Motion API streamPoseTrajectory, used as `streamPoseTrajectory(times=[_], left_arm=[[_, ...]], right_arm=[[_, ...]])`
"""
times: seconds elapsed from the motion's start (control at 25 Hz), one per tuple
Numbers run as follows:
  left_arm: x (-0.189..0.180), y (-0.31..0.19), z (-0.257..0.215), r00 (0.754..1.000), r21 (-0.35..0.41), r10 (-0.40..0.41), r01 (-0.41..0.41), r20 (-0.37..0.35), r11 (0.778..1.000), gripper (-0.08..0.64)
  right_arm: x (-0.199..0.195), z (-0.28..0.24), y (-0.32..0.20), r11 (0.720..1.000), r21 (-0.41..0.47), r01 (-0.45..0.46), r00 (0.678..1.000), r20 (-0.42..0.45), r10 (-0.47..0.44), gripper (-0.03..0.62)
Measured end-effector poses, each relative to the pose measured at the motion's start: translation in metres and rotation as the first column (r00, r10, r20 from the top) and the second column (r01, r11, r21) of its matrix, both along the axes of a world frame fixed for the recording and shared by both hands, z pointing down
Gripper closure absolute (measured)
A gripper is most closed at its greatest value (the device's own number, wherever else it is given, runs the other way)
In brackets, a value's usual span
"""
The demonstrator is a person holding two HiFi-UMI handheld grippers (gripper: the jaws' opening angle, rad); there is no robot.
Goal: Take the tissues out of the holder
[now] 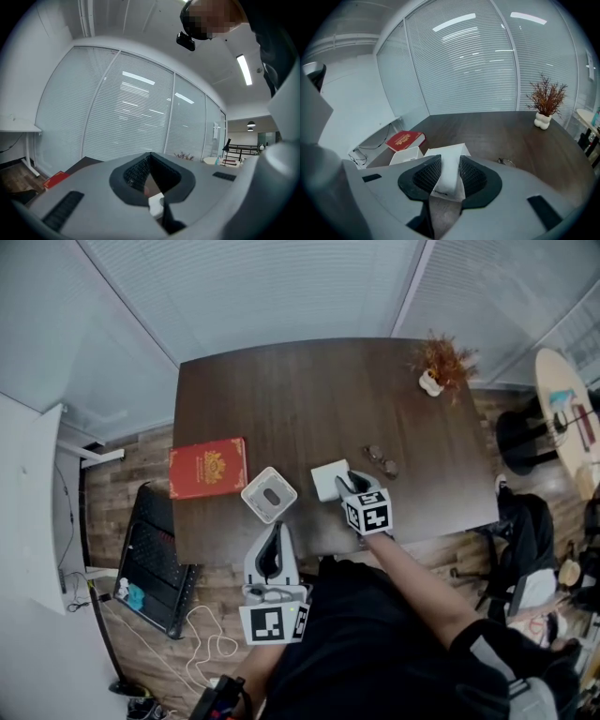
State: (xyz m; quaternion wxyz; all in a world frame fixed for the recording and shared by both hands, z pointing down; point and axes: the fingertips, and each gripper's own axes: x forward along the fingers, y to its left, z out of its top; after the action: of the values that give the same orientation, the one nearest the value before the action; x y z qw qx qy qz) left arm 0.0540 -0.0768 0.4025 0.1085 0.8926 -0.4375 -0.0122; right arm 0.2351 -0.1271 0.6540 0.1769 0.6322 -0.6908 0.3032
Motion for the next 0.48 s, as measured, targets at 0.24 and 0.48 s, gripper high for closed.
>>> streamPoseTrajectory(times=[0.24, 0.48], left_arm=[[0.018, 0.000, -0.004, 0.999, 0.004, 0.051, -0.051, 0.001, 0.999, 0.563], [0.035, 0.004, 0.000, 0.995, 0.000, 0.104, -0.104, 0.004, 0.995, 0.563]], right_arm=[[0.019, 0.002, 0.013, 0.998, -0.007, -0.057, 0.998, 0.007, 0.057, 0.457], [0.035, 0.002, 0.026, 0.994, -0.009, -0.110, 0.994, 0.014, 0.110, 0.457]])
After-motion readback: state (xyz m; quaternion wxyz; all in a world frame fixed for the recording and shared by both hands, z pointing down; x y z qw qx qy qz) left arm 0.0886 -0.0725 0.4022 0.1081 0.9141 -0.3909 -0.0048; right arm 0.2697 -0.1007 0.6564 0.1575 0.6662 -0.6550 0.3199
